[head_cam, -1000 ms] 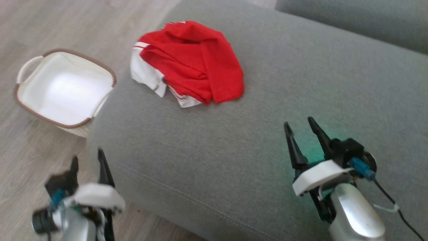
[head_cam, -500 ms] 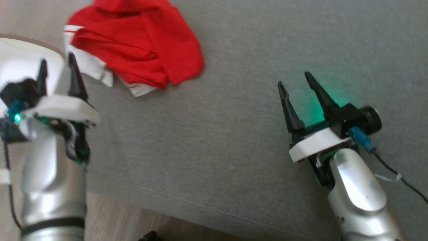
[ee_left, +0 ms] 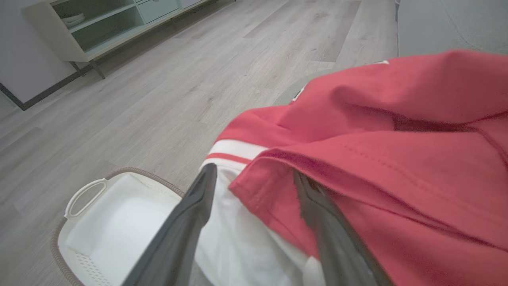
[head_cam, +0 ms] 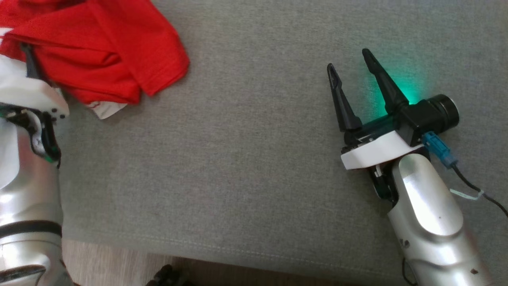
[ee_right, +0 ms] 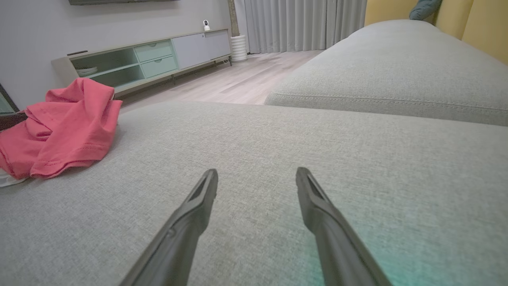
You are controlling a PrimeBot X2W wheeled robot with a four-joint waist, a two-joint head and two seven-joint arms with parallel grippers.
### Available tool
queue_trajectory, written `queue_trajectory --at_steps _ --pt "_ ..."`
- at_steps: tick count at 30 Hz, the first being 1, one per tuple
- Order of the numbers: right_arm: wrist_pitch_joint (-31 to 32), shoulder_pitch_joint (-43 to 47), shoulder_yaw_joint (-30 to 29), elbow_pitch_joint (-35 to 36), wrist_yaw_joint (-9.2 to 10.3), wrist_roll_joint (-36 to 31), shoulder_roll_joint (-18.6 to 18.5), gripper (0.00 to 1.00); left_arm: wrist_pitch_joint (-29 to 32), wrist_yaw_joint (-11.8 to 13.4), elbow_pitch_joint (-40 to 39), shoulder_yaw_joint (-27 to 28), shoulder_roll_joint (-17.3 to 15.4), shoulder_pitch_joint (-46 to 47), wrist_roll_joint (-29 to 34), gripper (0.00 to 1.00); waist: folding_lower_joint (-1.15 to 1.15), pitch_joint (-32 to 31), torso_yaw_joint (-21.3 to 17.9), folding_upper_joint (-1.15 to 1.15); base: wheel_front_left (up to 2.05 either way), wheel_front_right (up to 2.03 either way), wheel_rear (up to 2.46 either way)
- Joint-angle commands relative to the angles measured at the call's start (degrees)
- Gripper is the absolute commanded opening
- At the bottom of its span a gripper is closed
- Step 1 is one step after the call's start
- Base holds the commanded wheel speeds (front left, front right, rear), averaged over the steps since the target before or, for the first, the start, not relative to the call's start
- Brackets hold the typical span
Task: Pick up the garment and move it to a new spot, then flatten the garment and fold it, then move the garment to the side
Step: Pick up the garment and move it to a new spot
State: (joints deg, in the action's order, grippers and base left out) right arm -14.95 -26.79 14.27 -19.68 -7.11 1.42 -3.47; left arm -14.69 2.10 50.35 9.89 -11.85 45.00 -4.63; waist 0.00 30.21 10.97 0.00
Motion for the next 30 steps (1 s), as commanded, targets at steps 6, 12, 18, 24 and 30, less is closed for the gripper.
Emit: queue_trajectory --at_steps 6,12,18,24,30 --pt "-0.1 0.5 -0.3 0.4 -0.37 0.2 0.5 1.00 -0.3 0.0 -3.7 0.5 -3.2 0.6 1.3 0.00 0.00 -0.7 -0.6 0.00 0.00 0.00 0.00" --pt "-0.1 1.5 -0.5 -0.4 -0.37 2.7 0.6 1.00 -0.3 -1.0 -13.3 -2.3 -3.8 -0.1 3.8 0.00 0.00 -5.0 -1.3 0.00 0.00 0.00 0.00" --pt "-0.1 2.7 0.5 -0.7 -0.37 7.5 0.6 1.00 -0.3 -3.5 -21.8 -6.7 -4.0 1.9 5.8 0.00 0.00 -10.3 -4.8 0.00 0.00 0.00 0.00" --pt "-0.1 3.6 1.8 -0.2 -0.37 11.9 0.6 1.00 -0.3 -6.3 -26.7 -11.5 -1.4 4.4 5.2 0.00 0.00 -14.3 -11.7 0.00 0.00 0.00 0.00" --pt "-0.1 4.2 4.0 0.3 -0.37 14.9 0.6 1.00 -0.3 -7.9 -26.3 -17.5 3.5 4.5 4.7 0.00 0.00 -15.9 -20.4 0.00 0.00 0.00 0.00"
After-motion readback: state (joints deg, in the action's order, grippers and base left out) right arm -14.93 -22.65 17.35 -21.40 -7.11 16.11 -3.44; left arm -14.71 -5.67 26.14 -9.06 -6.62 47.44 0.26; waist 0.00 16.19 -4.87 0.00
